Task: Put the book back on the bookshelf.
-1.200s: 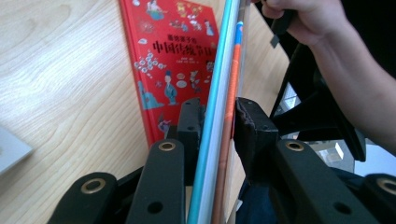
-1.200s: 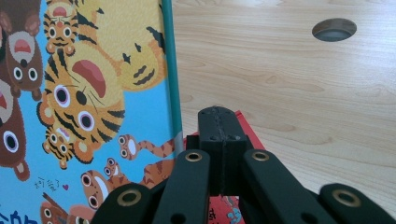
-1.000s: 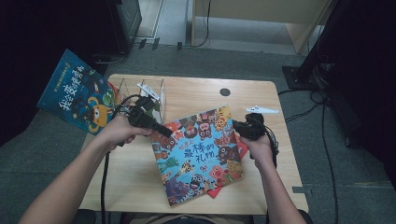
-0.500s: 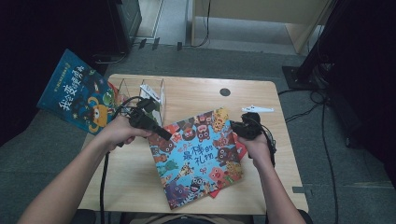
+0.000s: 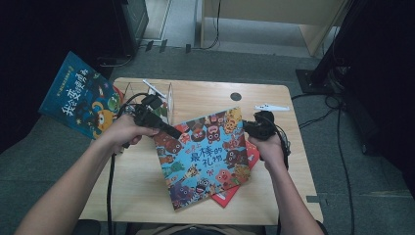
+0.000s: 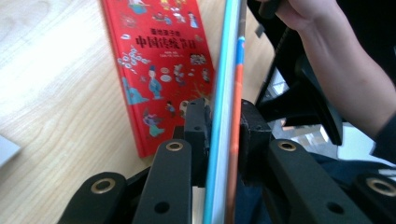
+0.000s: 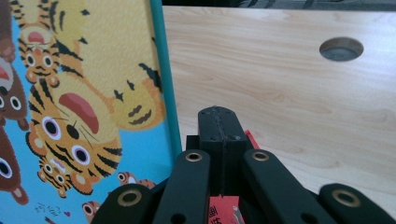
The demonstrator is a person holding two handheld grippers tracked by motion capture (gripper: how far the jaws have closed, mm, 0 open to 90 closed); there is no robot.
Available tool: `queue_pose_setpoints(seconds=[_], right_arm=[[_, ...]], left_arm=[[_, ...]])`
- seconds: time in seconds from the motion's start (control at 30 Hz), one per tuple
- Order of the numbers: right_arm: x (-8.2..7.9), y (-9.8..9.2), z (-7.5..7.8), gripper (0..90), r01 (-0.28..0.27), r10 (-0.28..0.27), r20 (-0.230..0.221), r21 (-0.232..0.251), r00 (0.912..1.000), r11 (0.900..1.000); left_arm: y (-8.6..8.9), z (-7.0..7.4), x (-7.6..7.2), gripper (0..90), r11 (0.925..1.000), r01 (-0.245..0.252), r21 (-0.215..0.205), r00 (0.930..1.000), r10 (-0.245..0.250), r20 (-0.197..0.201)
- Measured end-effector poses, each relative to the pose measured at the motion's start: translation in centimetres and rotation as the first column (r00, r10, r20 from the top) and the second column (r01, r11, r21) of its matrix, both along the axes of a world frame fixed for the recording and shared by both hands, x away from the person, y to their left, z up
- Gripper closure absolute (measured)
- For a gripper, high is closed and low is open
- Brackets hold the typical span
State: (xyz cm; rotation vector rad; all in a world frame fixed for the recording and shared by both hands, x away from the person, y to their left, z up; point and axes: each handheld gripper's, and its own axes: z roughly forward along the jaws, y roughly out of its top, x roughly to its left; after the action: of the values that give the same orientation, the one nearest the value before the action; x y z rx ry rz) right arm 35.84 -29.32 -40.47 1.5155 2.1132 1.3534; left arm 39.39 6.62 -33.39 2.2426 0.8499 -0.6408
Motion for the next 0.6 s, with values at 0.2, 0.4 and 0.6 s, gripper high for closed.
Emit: queue_pose_setpoints(seconds=[0.2,0.4,0.6], right_arm=[[0.1,0.5,1.4,90.0,-0.004,0.004,0.029,-0.003,0.9996,1.0],[0.0,0.6,1.9,90.0,-0.027,0.025,0.076,0.023,0.9968,0.999],[-0.5,0.5,-0.4,90.0,-0.058,0.06,0.067,-0.041,0.9959,0.998]], left_arm=[[0.1,2.0,-0.3,77.8,0.9998,0.002,0.018,0.9966,-0.003,0.082],[-0.1,3.0,-0.7,77.2,0.998,0.018,0.06,0.9938,-0.024,0.108],[0.3,2.1,-0.4,79.2,0.996,0.024,0.086,0.9964,-0.031,0.079]])
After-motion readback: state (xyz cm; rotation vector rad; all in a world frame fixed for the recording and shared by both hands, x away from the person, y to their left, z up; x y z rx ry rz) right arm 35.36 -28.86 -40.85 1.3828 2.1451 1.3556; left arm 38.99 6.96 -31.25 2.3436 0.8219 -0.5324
